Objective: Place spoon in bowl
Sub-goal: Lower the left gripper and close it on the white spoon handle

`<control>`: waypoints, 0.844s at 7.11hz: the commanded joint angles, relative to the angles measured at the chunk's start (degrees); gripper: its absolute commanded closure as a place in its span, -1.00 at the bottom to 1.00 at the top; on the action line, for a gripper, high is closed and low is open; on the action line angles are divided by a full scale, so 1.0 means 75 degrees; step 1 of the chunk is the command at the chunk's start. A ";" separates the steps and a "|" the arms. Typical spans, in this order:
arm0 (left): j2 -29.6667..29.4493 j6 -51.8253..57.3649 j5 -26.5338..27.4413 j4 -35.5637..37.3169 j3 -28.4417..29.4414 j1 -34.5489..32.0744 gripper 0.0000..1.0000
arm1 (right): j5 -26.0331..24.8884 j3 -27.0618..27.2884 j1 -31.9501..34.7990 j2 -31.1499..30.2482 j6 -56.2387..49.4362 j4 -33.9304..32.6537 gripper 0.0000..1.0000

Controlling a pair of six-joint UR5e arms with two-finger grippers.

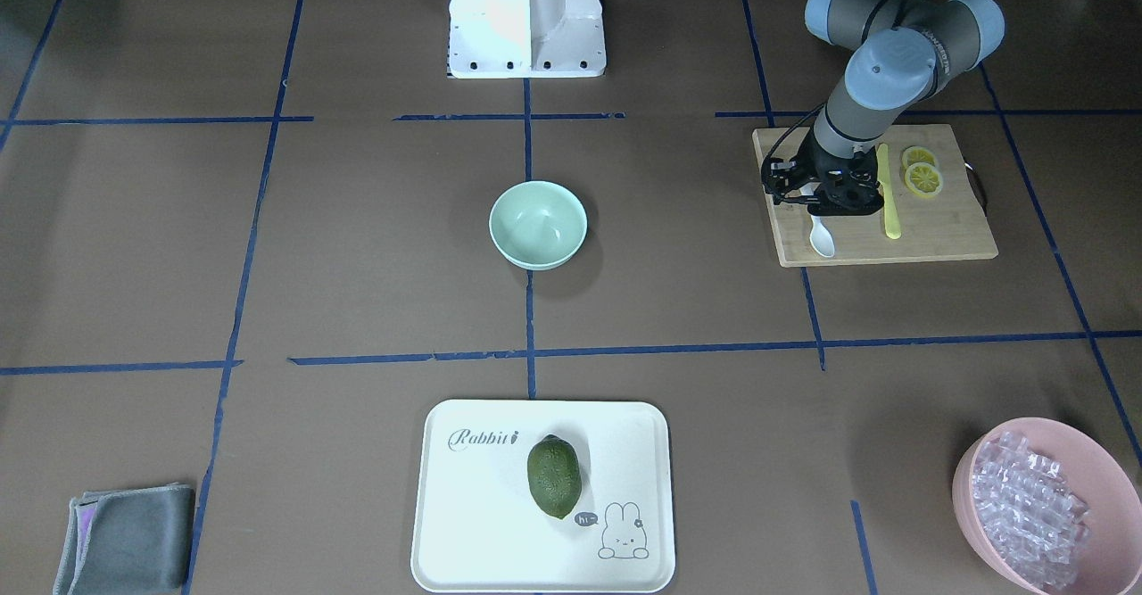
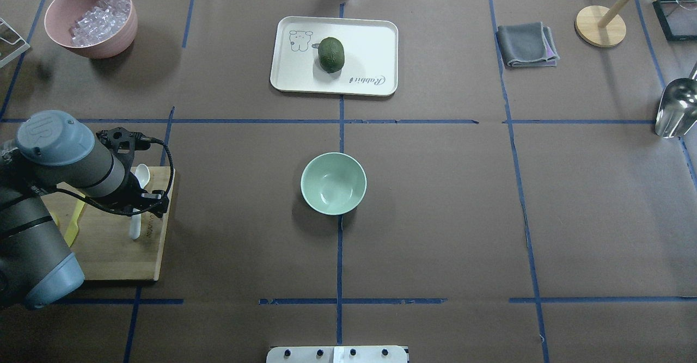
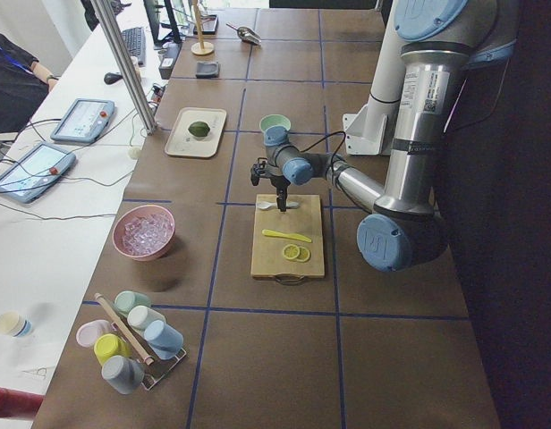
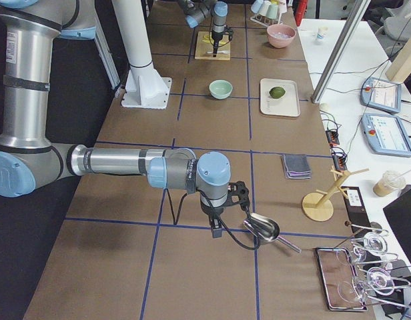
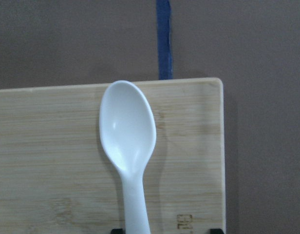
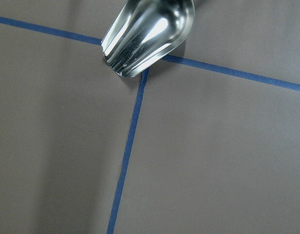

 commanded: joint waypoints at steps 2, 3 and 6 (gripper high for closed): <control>0.0042 0.0012 -0.0014 -0.0057 -0.0023 -0.0082 -0.31 | -0.0001 0.0002 0.0000 0.0000 -0.0001 0.0000 -1.00; 0.0042 0.0012 -0.0199 -0.0057 -0.0023 -0.0222 -0.31 | -0.0013 0.0002 0.0000 0.0000 -0.0001 0.0000 -1.00; 0.0042 0.0257 -0.0541 -0.0069 0.0105 -0.0469 -0.24 | -0.0013 0.0014 0.0000 0.0000 -0.0013 0.0012 -1.00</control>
